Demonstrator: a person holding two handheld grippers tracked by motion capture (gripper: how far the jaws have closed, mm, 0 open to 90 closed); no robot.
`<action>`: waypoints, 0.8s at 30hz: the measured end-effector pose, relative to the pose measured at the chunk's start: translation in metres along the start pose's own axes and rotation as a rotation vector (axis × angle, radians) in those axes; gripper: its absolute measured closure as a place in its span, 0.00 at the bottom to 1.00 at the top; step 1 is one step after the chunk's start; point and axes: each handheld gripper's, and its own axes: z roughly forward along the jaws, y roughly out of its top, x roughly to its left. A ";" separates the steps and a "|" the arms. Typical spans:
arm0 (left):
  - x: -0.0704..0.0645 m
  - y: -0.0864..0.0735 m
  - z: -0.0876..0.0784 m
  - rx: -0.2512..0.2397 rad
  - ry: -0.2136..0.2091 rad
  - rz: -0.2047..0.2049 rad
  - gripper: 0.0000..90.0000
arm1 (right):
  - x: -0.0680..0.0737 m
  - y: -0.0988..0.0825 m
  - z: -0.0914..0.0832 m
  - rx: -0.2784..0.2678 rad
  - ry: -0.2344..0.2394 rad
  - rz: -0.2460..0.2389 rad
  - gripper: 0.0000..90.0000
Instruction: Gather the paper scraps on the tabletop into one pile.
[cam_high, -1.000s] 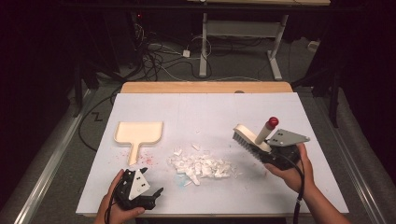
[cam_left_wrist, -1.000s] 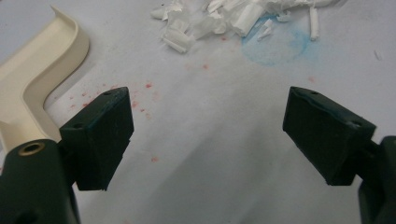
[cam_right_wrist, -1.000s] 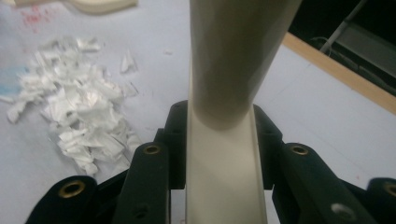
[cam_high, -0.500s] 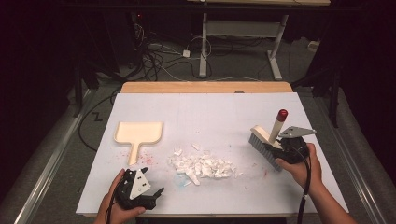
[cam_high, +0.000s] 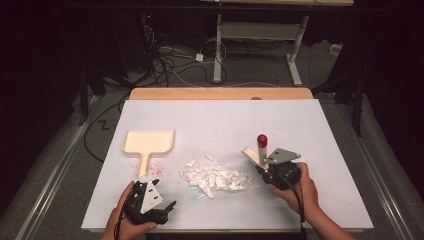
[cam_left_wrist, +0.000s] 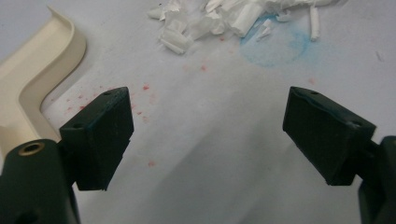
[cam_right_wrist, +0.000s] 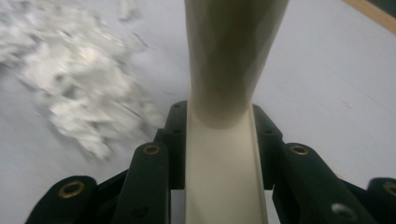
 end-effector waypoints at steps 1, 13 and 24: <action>0.000 0.000 0.000 -0.001 0.000 -0.002 0.17 | 0.011 0.006 0.005 -0.011 0.004 -0.005 0.75; -0.001 -0.001 -0.002 -0.015 -0.017 0.005 0.17 | 0.029 0.025 0.001 -0.168 0.078 0.024 0.75; -0.003 -0.001 0.000 0.001 -0.028 0.014 0.17 | -0.022 -0.020 -0.075 -0.166 0.147 -0.004 0.76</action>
